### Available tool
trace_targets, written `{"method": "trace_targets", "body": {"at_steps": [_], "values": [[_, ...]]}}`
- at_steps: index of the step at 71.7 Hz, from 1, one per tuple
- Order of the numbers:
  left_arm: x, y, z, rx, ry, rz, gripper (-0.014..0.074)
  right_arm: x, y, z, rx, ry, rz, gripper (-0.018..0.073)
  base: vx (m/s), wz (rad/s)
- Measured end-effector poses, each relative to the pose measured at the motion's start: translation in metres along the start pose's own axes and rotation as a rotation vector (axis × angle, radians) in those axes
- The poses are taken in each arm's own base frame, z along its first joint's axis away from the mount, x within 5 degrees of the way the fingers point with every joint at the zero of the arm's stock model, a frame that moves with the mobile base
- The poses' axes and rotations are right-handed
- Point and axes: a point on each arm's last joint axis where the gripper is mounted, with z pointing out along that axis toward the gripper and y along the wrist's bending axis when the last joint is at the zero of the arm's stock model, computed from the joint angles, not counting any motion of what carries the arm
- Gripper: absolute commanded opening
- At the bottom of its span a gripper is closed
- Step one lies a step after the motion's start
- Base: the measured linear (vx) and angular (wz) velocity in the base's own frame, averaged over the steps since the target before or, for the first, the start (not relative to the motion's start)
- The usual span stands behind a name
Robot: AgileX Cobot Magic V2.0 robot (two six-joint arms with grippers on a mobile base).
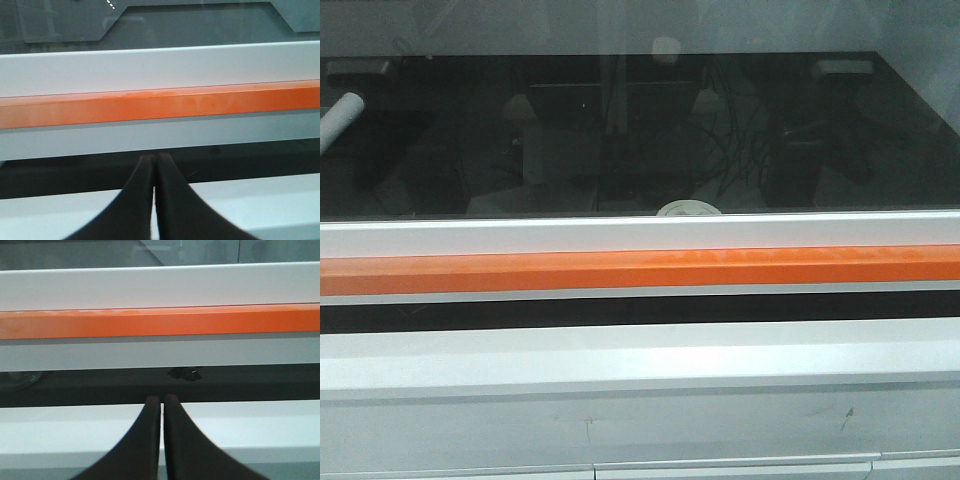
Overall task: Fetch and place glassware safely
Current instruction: 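Move both grippers up toward the orange handle of the glass sash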
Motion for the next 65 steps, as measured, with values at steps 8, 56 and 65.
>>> {"method": "trace_targets", "body": {"at_steps": [8, 56, 65], "values": [[0.000, 0.000, 0.000, 0.000, 0.000, 0.000, -0.0007, 0.000, 0.000, 0.000, 0.000, 0.000, 0.000, -0.0008, 0.00, 0.00], [-0.057, -0.002, 0.001, 0.013, -0.140, -0.091, -0.0007, -0.050, 0.001, -0.006, -0.013, -0.132, 0.071, -0.0008, 0.00, 0.00], [-0.084, -0.003, 0.014, 0.007, -0.059, -0.078, -0.0007, -0.086, 0.002, 0.001, -0.011, -0.145, 0.054, -0.0008, 0.00, 0.00]]}}
